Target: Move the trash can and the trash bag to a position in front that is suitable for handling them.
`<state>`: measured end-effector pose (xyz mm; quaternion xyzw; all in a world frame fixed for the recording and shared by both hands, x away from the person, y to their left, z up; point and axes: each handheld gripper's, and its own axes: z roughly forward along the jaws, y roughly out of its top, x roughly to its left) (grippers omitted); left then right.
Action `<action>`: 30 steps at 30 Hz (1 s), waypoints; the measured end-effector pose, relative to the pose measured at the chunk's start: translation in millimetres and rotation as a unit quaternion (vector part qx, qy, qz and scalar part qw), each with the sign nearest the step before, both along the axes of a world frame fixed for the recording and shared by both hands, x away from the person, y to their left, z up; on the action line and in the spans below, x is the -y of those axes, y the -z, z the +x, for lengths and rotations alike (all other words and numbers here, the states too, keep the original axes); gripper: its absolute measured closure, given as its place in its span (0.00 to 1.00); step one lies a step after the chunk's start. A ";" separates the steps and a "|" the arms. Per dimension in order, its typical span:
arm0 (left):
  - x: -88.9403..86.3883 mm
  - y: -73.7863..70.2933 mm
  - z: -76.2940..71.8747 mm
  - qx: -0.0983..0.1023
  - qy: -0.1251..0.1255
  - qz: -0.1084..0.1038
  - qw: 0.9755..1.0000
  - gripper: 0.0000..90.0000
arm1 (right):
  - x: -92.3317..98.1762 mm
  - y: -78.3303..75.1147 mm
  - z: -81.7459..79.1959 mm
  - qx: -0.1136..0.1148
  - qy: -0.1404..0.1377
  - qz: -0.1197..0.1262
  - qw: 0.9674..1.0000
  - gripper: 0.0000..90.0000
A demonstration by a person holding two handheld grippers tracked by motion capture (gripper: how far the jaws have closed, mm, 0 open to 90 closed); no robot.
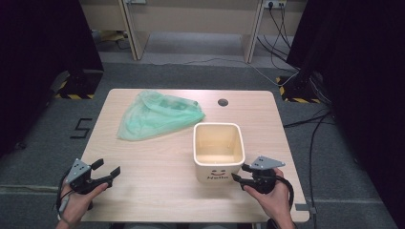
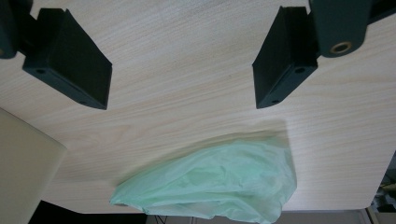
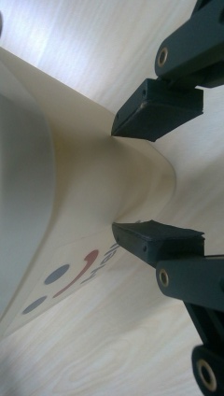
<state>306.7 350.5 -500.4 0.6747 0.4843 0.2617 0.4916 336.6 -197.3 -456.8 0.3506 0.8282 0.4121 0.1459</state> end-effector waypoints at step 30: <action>8.1 3.7 4.4 0.005 0.008 -0.003 1.000 0.22 | 39.2 -15.5 8.3 0.016 0.146 0.069 0.987 0.60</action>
